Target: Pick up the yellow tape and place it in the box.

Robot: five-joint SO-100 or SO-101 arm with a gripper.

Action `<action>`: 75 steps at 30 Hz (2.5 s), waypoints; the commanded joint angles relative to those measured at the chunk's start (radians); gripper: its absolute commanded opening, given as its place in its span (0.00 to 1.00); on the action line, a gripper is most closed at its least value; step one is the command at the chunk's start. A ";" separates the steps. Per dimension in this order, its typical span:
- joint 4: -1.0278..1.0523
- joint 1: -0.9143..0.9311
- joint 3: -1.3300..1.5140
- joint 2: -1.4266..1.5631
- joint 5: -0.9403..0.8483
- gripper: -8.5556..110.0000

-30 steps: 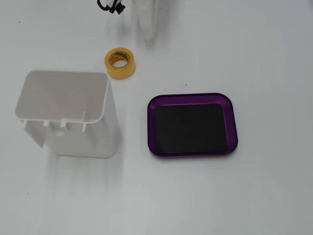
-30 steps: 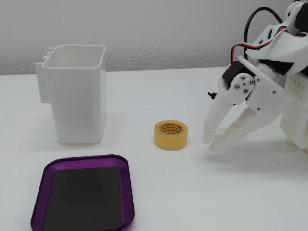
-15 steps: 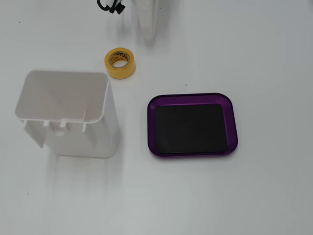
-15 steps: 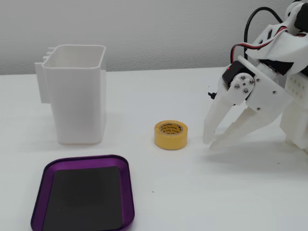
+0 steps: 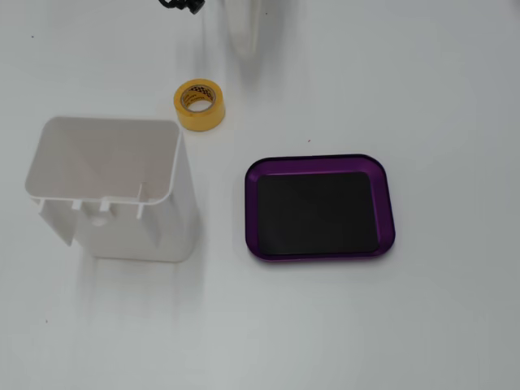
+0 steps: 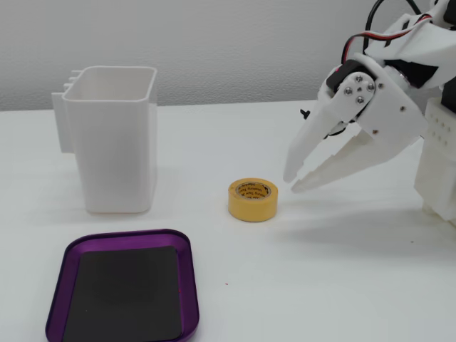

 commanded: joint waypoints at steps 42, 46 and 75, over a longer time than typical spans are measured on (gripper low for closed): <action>-0.236 0.138 -0.190 -0.729 0.173 0.21; -0.242 0.135 -0.186 -0.730 0.172 0.21; -0.367 0.143 -0.083 -0.908 0.172 0.20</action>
